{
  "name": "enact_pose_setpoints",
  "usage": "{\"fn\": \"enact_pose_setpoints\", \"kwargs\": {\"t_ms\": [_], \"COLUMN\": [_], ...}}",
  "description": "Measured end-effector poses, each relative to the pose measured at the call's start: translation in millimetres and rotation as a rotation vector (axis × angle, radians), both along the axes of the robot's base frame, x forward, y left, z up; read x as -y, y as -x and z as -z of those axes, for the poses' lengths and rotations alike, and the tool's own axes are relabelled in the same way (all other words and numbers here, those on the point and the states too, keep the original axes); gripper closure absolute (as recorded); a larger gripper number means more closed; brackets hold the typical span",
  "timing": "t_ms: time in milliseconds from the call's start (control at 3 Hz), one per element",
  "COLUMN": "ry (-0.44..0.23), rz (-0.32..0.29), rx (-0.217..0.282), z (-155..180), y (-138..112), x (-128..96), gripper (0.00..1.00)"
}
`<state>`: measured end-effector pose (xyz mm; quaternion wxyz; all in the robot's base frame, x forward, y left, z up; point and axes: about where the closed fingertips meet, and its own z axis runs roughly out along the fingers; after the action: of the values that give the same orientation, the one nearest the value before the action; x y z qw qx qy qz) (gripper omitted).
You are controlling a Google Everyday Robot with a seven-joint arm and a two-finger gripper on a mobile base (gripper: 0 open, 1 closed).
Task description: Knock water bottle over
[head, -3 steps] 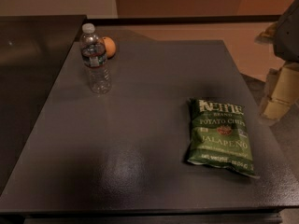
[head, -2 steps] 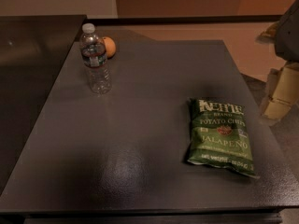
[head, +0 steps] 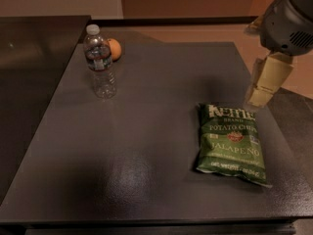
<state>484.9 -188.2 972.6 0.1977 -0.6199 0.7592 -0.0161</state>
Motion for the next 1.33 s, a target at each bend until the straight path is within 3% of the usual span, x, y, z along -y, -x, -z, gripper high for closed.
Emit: {"fn": "enact_pose_setpoints", "kwargs": {"t_ms": [667, 1333], "ry": [-0.134, -0.275], "rz": [-0.098, -0.183], "rx": [0.036, 0.029], "z": [17, 43], "y": [-64, -111], "x": [-57, -123], "gripper": [0.0, 0.0]}}
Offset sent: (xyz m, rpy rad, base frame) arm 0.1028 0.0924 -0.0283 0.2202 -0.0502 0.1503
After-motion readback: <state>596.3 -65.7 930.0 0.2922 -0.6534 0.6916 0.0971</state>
